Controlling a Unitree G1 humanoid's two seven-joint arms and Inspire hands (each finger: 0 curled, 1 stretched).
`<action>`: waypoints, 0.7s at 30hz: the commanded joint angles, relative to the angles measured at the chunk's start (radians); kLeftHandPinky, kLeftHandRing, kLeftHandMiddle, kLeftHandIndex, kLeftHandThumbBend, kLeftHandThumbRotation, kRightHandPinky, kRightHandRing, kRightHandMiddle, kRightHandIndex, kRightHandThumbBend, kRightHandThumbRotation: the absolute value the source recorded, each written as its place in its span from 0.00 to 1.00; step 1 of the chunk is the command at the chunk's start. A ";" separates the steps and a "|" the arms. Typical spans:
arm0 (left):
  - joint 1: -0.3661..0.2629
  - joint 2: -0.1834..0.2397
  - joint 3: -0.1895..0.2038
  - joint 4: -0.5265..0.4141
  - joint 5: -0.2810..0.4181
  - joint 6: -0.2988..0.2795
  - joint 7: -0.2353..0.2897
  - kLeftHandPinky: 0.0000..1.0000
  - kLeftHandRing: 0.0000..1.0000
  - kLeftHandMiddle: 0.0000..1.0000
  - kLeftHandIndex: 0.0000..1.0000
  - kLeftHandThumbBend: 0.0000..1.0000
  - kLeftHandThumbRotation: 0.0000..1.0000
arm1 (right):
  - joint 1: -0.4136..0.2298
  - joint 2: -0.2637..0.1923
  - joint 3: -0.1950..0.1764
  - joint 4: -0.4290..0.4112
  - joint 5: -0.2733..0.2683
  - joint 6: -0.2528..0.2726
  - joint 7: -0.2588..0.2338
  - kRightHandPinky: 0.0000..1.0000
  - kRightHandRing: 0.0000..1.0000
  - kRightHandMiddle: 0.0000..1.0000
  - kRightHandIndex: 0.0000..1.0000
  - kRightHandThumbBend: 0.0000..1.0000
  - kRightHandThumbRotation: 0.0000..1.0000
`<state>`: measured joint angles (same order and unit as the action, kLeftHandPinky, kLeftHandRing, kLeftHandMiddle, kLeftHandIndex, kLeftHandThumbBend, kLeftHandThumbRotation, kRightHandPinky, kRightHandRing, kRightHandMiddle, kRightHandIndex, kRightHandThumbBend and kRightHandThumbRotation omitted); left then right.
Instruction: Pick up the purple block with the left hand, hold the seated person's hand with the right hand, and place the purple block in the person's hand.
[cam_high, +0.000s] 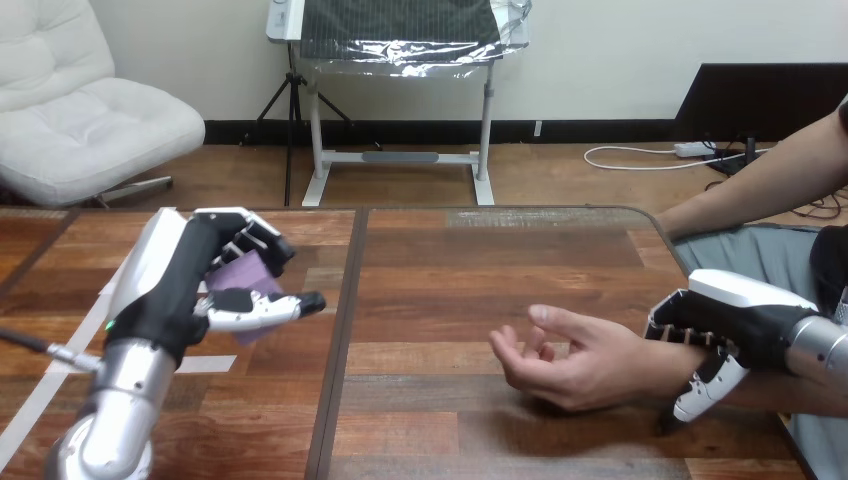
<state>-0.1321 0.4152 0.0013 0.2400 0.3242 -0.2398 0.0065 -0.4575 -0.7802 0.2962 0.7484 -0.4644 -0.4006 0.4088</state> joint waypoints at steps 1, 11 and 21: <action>-0.129 -0.016 -0.023 0.051 -0.006 -0.039 -0.004 0.32 0.37 0.43 0.45 0.69 0.00 | 0.020 0.076 0.016 0.006 0.024 0.006 0.026 0.37 0.43 0.51 0.56 0.87 0.02; -0.207 -0.041 -0.041 0.153 -0.022 -0.085 -0.009 0.32 0.37 0.43 0.45 0.69 0.00 | 0.011 0.074 0.009 -0.036 0.038 0.007 0.028 0.38 0.44 0.50 0.55 0.89 0.03; -0.273 -0.071 -0.059 0.233 -0.010 -0.103 -0.004 0.33 0.38 0.43 0.45 0.69 0.00 | 0.026 0.078 0.004 -0.104 0.046 0.010 0.018 0.37 0.43 0.50 0.55 0.91 0.03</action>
<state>-0.2934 0.3601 -0.0448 0.4411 0.3208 -0.3113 -0.0069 -0.4589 -0.7699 0.2883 0.6692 -0.4307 -0.3920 0.4267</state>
